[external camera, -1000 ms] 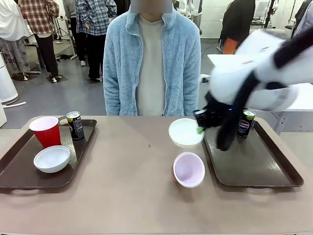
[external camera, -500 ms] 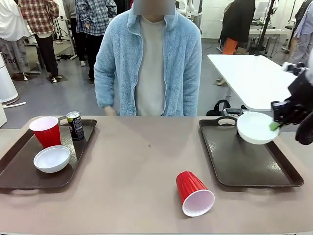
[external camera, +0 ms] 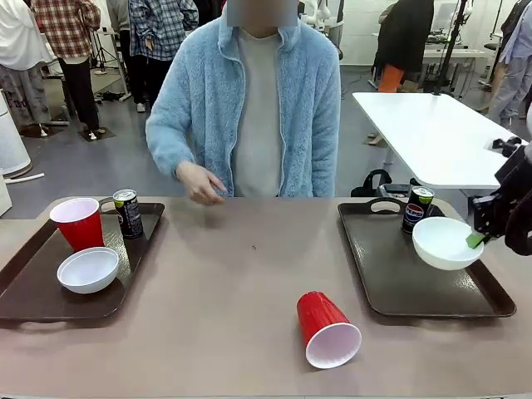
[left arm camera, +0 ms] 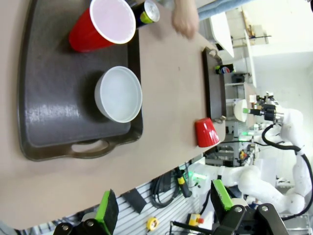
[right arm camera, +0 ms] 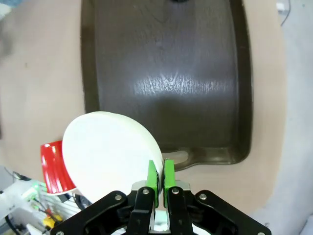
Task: Prepare tableware on both trays.
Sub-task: Pick up a Picnic Bowl from the table and place it on a Handle tray.
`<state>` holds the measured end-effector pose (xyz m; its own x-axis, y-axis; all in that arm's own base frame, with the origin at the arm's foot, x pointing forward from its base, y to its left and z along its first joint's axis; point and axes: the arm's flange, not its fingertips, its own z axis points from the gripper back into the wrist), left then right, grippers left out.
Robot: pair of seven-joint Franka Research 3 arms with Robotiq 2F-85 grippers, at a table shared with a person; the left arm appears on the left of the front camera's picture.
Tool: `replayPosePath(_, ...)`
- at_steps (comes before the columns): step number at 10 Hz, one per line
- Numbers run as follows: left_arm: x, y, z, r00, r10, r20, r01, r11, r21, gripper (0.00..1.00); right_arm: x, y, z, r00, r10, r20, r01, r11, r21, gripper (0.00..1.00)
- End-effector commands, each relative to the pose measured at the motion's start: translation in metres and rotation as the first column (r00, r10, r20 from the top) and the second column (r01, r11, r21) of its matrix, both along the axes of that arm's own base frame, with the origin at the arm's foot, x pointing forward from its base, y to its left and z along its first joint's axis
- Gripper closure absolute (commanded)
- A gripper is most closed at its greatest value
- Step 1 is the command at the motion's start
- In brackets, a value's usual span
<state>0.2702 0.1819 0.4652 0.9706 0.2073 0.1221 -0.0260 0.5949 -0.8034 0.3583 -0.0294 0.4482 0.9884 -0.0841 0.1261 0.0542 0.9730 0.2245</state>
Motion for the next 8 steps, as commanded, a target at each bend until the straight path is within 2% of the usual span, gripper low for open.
replayPosePath(1, -0.001, 0.000, 0.000, 1.000, -0.001, 0.017, 0.002, 1.000, -0.022, 0.00, -0.028, 0.001, -0.072, 1.000, 0.005, -0.014, -0.005, 1.000, -0.026, 0.92)
replayPosePath(3, -0.001, 0.000, 0.000, 1.000, -0.001, 0.017, 0.002, 1.000, -0.022, 0.00, -0.019, -0.005, -0.102, 1.000, -0.012, -0.025, 0.012, 1.000, -0.012, 0.92)
replayPosePath(6, -0.001, 0.000, 0.000, 1.000, -0.001, 0.017, 0.002, 1.000, -0.022, 0.00, -0.010, -0.011, -0.127, 0.999, -0.014, -0.038, 0.012, 0.999, -0.045, 0.92)
replayPosePath(7, -0.001, 0.000, 0.000, 1.000, -0.001, 0.017, 0.002, 1.000, -0.022, 0.00, -0.009, -0.010, -0.131, 0.999, 0.003, -0.043, -0.005, 0.999, -0.049, 0.36)
replayPosePath(8, -0.001, 0.000, 0.000, 1.000, -0.001, 0.017, 0.002, 1.000, -0.022, 0.00, -0.009, -0.008, -0.128, 0.999, 0.009, -0.031, -0.010, 0.999, -0.044, 0.36)
